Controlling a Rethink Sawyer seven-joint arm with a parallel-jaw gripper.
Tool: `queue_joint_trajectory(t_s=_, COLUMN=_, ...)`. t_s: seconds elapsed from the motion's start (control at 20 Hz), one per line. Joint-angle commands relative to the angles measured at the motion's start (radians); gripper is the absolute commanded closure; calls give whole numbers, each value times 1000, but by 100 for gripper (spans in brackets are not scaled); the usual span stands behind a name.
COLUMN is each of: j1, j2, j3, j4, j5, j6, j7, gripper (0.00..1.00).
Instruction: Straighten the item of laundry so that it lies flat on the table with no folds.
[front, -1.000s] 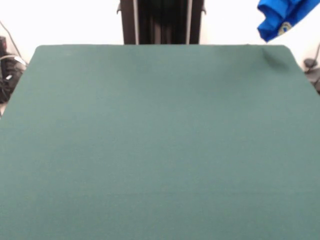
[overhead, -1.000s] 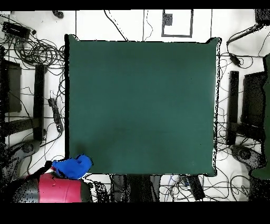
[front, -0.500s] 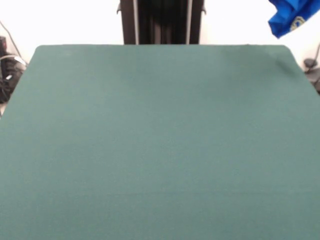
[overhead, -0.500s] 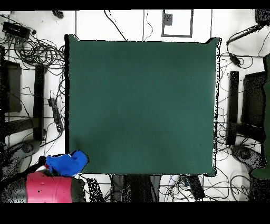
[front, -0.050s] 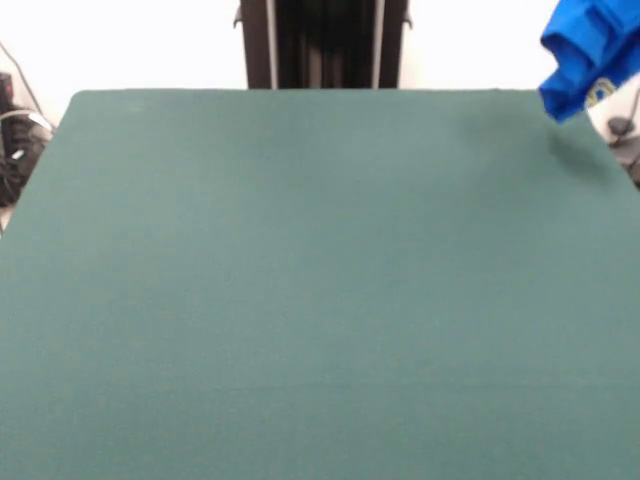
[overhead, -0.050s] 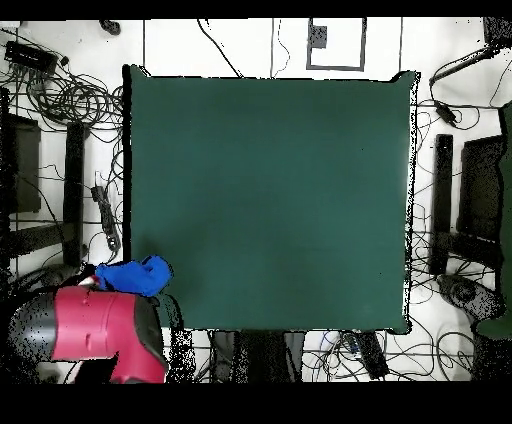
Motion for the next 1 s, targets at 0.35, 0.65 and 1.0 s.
queue_joint_trajectory(t_s=0.35, j1=-41, j2=205, j3=152, j4=-94, j5=80, j6=-135, j7=175, gripper=100)
queue_joint_trajectory(t_s=0.65, j1=26, j2=246, j3=100, j4=-206, j5=68, j6=-30, j7=287, gripper=100)
queue_joint_trajectory(t_s=1.0, j1=12, j2=149, j3=78, j4=-133, j5=21, j6=-14, j7=155, gripper=100)
